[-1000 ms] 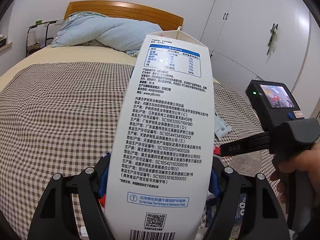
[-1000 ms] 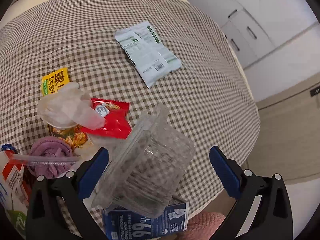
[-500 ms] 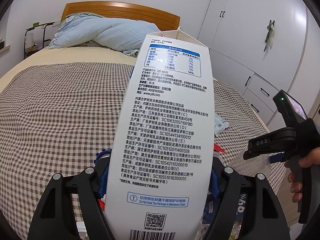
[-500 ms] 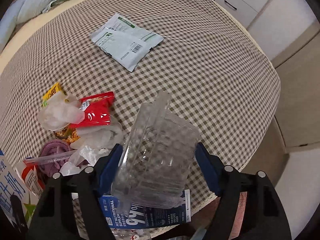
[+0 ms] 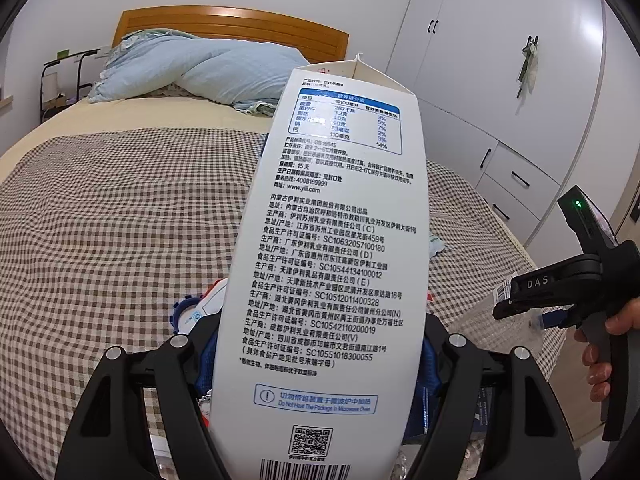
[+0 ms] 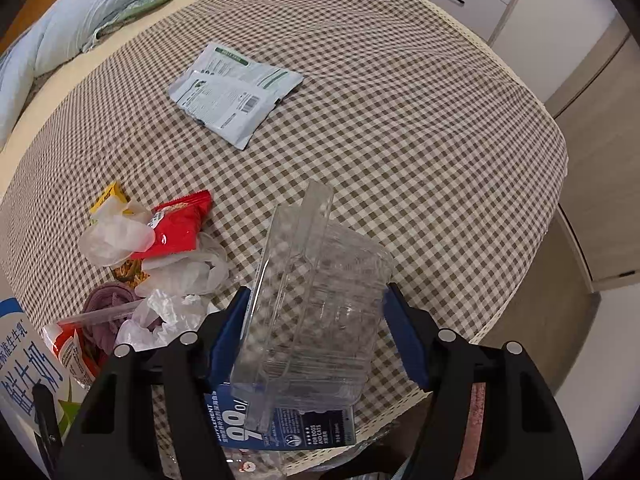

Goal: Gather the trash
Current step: 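Grasp the clear clamshell with the right tool and lift it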

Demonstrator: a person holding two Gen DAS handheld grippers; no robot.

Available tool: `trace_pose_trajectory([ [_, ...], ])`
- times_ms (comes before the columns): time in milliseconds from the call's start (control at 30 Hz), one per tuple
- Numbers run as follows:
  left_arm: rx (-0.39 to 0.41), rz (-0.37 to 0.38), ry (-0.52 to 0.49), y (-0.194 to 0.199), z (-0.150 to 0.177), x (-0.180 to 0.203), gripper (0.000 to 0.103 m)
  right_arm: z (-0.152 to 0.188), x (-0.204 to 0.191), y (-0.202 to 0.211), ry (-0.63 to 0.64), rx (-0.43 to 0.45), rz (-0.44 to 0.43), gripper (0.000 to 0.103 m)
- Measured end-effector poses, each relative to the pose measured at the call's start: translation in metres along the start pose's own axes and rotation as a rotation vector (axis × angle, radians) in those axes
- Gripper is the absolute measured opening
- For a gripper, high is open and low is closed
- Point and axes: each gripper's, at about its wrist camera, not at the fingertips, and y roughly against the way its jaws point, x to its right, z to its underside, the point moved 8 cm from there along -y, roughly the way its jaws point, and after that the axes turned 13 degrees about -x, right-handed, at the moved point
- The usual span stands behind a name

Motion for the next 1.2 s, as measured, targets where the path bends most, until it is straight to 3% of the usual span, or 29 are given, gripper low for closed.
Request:
trace_pose_trajectory([
  [400, 0.094, 0.023, -0.056, 0.039, 0.004, 0.019, 0.071, -0.002, 0.01, 0.042, 0.083, 0.167, -0.044, 0.064],
  [633, 0.128, 0.046, -0.074, 0.063, 0.011, 0.034, 0.071, 0.001, 0.023, 0.054, 0.093, 0.221, -0.068, 0.064],
  [1200, 0.097, 0.025, -0.103, 0.092, 0.03, 0.048, 0.071, 0.027, 0.043, 0.083, 0.205, 0.373, -0.088, 0.064],
])
